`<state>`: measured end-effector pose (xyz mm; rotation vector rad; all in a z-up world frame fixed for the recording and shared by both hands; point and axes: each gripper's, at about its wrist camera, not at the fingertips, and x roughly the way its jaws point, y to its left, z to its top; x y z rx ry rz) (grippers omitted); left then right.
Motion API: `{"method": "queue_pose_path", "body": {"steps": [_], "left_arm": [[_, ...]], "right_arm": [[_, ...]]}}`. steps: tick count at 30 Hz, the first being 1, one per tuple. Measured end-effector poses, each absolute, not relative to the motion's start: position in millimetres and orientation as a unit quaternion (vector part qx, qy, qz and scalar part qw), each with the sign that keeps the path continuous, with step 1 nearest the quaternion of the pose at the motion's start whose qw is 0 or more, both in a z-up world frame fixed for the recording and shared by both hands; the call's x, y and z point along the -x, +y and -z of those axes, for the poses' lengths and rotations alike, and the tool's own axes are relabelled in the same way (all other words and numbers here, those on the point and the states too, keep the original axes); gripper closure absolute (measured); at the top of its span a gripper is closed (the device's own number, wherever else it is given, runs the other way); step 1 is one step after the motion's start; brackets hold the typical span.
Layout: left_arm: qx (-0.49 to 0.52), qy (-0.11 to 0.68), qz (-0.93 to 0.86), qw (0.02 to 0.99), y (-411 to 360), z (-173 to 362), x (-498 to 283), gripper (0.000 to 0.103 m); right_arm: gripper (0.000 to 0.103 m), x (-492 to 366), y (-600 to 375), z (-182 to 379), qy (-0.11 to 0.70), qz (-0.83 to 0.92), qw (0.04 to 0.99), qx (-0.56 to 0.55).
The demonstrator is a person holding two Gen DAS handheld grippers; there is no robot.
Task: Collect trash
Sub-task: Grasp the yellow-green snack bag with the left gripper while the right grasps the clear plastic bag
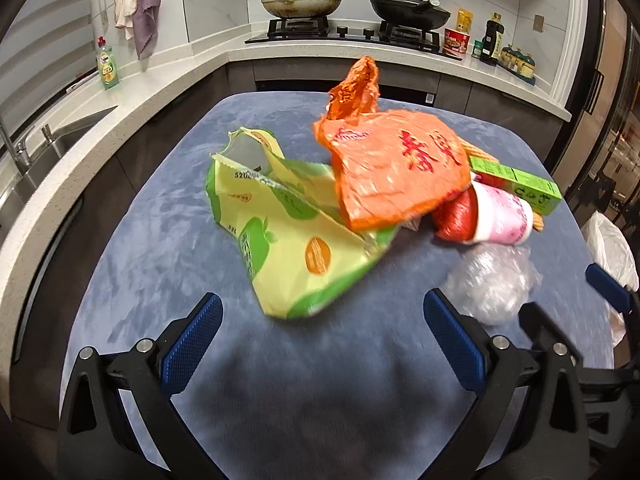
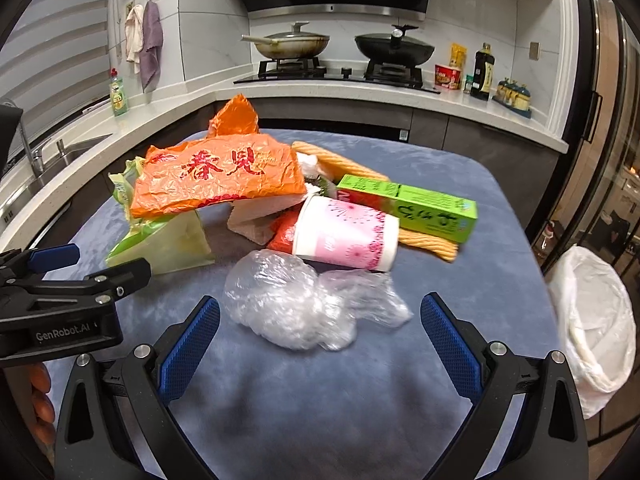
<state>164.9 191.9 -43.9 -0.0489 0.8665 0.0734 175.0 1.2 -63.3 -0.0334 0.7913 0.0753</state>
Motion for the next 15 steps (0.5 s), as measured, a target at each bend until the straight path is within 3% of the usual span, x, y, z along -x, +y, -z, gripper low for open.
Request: {"method": "queue_pose_path", "body": {"steps": [6, 10, 12, 13, 15], "left_arm": [[0.029, 0.411, -0.027, 0.911, 202, 50, -182, 0.008], [0.034, 0.414, -0.01, 0.91, 205, 55, -189, 0.019], [0.039, 0.42, 0.003, 0.907, 206, 59, -192, 0.03], [0.041, 0.424, 0.008, 0.905, 207, 60, -193, 0.038], [0.044, 0.426, 0.014, 0.904, 207, 62, -193, 0.043]], "right_arm": [[0.007, -196, 9, 80, 0.404, -0.038, 0.914, 0.002], [0.007, -205, 14, 91, 0.412, -0.035, 0.911, 0.004], [0.009, -208, 15, 94, 0.416, -0.035, 0.909, 0.002], [0.013, -209, 16, 95, 0.417, -0.035, 0.908, 0.001], [0.019, -212, 17, 100, 0.424, -0.036, 0.905, -0.002]]}}
